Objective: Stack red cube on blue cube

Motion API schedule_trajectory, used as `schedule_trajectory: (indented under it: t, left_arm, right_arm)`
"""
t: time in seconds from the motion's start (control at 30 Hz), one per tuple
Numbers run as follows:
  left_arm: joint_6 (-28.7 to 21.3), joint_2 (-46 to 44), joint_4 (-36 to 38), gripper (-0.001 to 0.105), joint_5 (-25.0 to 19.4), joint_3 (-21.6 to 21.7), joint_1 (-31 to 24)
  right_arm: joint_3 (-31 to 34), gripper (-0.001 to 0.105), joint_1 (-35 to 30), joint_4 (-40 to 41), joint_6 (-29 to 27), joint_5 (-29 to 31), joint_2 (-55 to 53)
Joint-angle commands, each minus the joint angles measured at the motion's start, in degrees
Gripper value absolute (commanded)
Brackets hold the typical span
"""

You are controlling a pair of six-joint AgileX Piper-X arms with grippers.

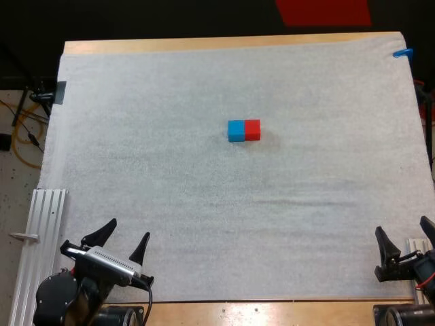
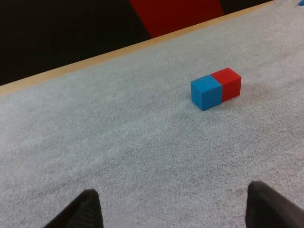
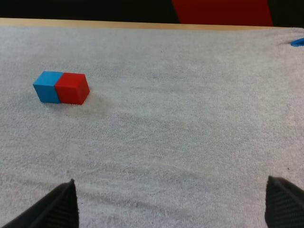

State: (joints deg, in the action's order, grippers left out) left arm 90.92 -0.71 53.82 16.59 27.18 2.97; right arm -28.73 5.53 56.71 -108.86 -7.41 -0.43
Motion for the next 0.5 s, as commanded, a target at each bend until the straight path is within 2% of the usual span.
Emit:
schedule_trajectory:
  t: [0.0, 0.47]
  left_arm:
    - [0.49, -7.72, -0.51, 0.063, -0.11, -0.17, 0.17]
    - [0.49, -6.67, -0.51, 0.063, -0.11, 0.43, 0.17]
  right_arm:
    - [-0.13, 0.077, 0.12, -0.36, -0.22, -0.23, -2.5]
    - [-0.51, 0.077, 0.12, -0.36, -0.64, -0.23, -1.7]
